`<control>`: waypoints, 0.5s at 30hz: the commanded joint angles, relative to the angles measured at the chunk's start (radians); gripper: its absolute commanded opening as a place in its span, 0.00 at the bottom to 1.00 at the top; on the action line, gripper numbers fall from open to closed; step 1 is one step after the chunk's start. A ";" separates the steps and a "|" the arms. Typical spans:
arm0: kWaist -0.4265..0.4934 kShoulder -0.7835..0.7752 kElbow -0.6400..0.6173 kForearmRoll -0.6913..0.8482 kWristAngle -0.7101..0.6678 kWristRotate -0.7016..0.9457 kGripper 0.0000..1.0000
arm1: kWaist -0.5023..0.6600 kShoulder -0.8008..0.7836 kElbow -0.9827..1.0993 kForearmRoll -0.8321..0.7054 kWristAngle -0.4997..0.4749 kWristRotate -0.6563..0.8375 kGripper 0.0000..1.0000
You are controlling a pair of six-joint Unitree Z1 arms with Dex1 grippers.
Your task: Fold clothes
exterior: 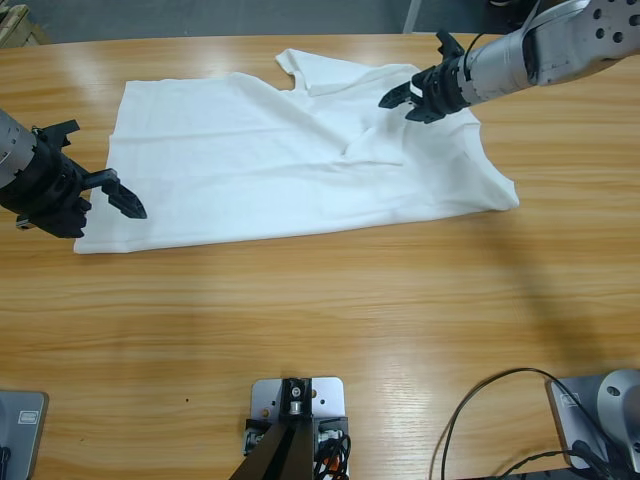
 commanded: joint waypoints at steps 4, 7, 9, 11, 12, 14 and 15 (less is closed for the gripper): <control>-0.015 0.021 0.005 -0.013 -0.015 -0.014 0.87 | -0.037 0.082 -0.042 0.087 -0.028 -0.045 0.69; -0.015 0.018 0.006 -0.012 -0.014 -0.012 0.88 | -0.037 0.100 -0.051 0.095 -0.028 -0.045 0.69; -0.015 0.016 0.010 -0.012 -0.012 -0.012 0.88 | -0.037 0.114 -0.060 0.098 -0.027 -0.045 0.69; -0.015 0.016 0.013 -0.012 -0.012 -0.012 0.88 | -0.037 0.125 -0.069 0.101 -0.026 -0.046 0.67; -0.014 0.017 0.013 -0.012 -0.012 -0.012 0.88 | -0.037 0.131 -0.076 0.102 -0.022 -0.048 0.62; -0.015 0.019 0.013 -0.012 -0.011 -0.012 0.88 | -0.037 0.132 -0.089 0.105 -0.017 -0.048 0.60; -0.015 0.022 0.013 -0.012 -0.011 -0.012 0.88 | -0.037 0.128 -0.094 0.108 -0.015 -0.049 0.60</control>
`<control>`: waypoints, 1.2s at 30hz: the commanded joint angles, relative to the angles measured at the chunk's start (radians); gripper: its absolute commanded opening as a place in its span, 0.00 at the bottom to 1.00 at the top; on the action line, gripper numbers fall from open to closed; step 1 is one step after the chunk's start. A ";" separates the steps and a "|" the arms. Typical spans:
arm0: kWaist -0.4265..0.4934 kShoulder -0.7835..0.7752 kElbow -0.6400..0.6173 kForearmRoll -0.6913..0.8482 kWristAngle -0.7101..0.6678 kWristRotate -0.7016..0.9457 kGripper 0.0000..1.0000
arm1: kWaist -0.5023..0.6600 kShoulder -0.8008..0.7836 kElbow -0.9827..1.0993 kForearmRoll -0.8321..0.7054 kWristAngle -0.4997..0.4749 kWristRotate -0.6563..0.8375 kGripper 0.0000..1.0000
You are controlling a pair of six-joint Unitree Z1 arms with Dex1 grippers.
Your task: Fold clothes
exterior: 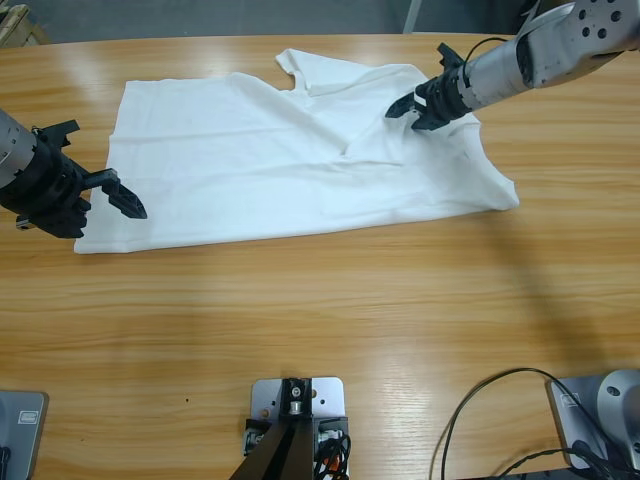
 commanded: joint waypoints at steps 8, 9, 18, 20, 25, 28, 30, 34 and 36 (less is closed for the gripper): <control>-0.015 0.028 0.015 -0.014 -0.011 -0.012 0.88 | -0.012 0.072 -0.036 0.037 0.007 -0.027 0.51; -0.014 0.027 0.016 -0.014 -0.010 -0.011 0.88 | -0.012 0.072 -0.036 0.037 0.007 -0.029 0.43; -0.014 0.027 0.019 -0.014 -0.009 -0.012 0.88 | -0.011 0.069 -0.048 0.052 0.023 -0.063 0.05; -0.014 0.027 0.018 -0.014 -0.009 -0.012 0.88 | -0.011 0.070 -0.046 0.052 0.023 -0.065 0.00; -0.015 0.025 0.019 -0.014 -0.009 -0.011 0.88 | -0.012 0.081 -0.045 0.054 0.023 -0.067 0.00; -0.014 0.025 0.019 -0.014 -0.009 -0.009 0.88 | -0.012 0.088 -0.042 0.058 0.021 -0.068 0.00; -0.010 0.025 0.019 -0.014 -0.009 -0.006 0.88 | -0.012 0.066 -0.031 0.069 0.013 -0.074 0.00; -0.005 0.031 0.015 -0.016 -0.009 -0.004 0.88 | -0.012 -0.067 0.013 0.133 -0.054 -0.071 0.00; -0.005 0.037 0.016 -0.017 -0.010 -0.006 0.88 | -0.012 -0.142 0.033 0.175 -0.082 -0.054 0.00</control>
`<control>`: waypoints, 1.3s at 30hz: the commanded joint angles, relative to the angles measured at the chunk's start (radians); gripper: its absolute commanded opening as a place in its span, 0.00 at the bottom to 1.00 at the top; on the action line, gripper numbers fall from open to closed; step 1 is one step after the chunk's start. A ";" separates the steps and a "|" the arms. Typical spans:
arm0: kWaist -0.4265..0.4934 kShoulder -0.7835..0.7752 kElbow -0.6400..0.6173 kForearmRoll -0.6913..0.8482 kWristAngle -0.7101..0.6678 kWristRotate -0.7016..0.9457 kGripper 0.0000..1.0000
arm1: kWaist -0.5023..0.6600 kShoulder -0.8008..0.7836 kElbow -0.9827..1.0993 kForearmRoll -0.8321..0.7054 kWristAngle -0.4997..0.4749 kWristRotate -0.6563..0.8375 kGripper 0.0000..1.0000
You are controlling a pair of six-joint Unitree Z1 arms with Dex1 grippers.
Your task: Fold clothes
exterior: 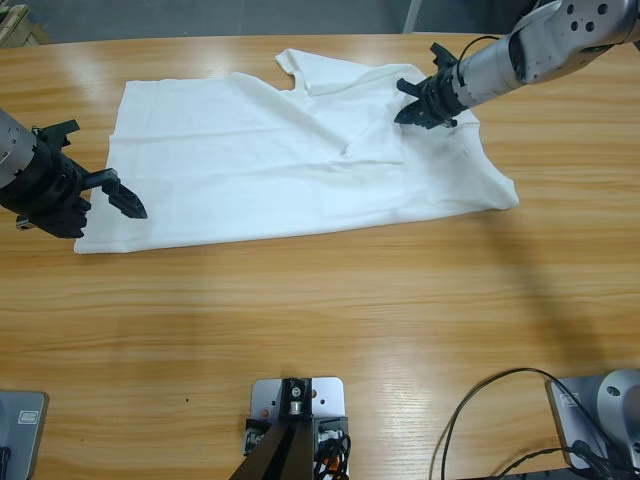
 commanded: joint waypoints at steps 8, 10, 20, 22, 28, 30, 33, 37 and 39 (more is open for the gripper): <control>-0.015 0.034 0.020 -0.015 -0.013 -0.009 0.91 | 0.044 -0.354 0.116 0.196 -0.120 0.152 0.00; -0.018 0.027 0.025 -0.015 -0.014 -0.011 0.91 | 0.063 -0.370 0.117 0.214 -0.124 0.173 0.00; -0.021 0.019 0.057 -0.020 -0.015 -0.012 0.92 | 0.190 -0.451 0.136 0.412 -0.232 0.277 0.00; -0.022 0.019 0.060 -0.020 -0.015 -0.012 0.92 | 0.190 -0.480 0.134 0.442 -0.260 0.279 0.00; -0.030 0.018 0.061 -0.021 -0.015 -0.012 0.92 | 0.185 -0.531 0.091 0.510 -0.285 0.309 0.00; -0.034 0.018 0.062 -0.022 -0.017 -0.014 0.92 | 0.190 -0.531 0.070 0.537 -0.285 0.320 0.00; -0.034 0.018 0.072 -0.027 -0.017 -0.014 0.92 | 0.207 -0.481 0.069 0.535 -0.284 0.326 0.00; -0.034 0.009 0.083 -0.028 -0.015 -0.012 0.92 | 0.269 -0.454 0.116 0.441 -0.274 0.299 0.46; -0.034 0.009 0.085 -0.031 -0.015 -0.011 0.92 | 0.332 -0.458 0.193 0.343 -0.270 0.232 0.80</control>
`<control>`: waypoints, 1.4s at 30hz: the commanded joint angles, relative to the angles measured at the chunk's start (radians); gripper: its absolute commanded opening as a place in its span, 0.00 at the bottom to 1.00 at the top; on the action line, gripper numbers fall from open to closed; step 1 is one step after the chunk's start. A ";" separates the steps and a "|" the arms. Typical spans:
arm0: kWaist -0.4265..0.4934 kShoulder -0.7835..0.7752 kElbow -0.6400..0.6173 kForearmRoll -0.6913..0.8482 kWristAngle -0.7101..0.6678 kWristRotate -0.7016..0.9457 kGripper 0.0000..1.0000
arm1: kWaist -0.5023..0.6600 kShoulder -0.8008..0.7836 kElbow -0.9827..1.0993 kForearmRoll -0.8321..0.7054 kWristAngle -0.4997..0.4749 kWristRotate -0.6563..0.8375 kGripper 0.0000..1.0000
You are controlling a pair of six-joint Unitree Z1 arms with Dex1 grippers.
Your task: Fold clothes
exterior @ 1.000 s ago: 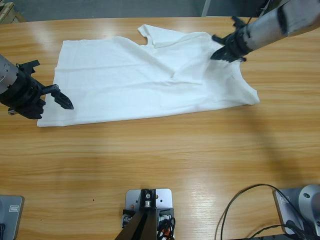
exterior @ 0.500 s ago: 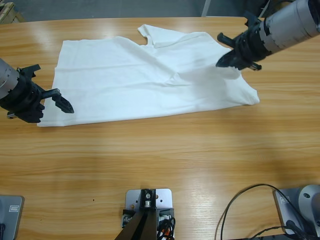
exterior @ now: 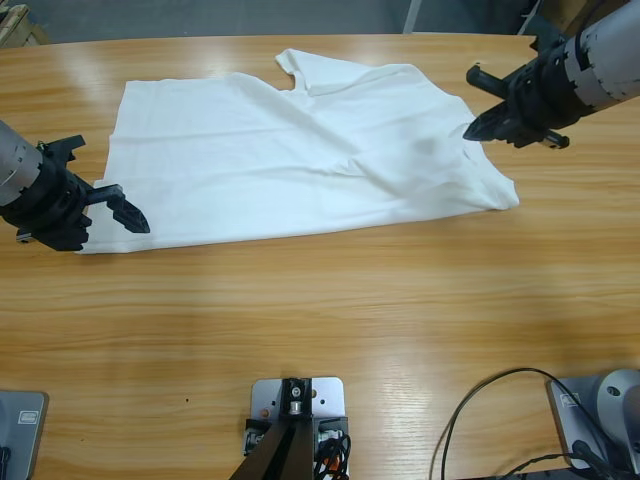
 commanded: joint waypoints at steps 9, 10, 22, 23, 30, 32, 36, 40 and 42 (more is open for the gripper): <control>-0.011 -0.016 0.051 -0.033 -0.020 0.017 0.92 | 0.345 -0.102 0.554 -0.587 -0.258 -0.036 0.88; -0.011 -0.017 0.049 -0.033 -0.024 0.019 0.92 | 0.345 -0.108 0.575 -0.625 -0.266 -0.033 0.88; -0.027 -0.034 0.055 -0.032 -0.029 0.000 0.92 | 0.329 0.067 0.642 -0.932 -0.198 -0.018 0.87; -0.027 -0.034 0.058 -0.032 -0.029 0.001 0.92 | 0.322 0.071 0.644 -0.932 -0.198 -0.017 0.87; -0.027 -0.021 0.048 -0.035 -0.029 0.002 0.92 | 0.287 0.081 0.644 -0.933 -0.202 -0.016 0.85; -0.027 -0.020 0.046 -0.035 -0.029 0.003 0.92 | 0.264 0.115 0.643 -0.965 -0.180 -0.025 0.85; -0.027 -0.021 0.051 -0.035 -0.029 0.002 0.92 | 0.225 0.180 0.637 -1.045 -0.111 -0.060 0.77; -0.027 -0.017 0.055 -0.035 -0.029 0.002 0.92 | 0.211 0.185 0.623 -1.068 -0.080 -0.094 0.62; -0.027 -0.015 0.054 -0.036 -0.029 0.002 0.92 | 0.210 0.178 0.619 -1.076 -0.064 -0.106 0.60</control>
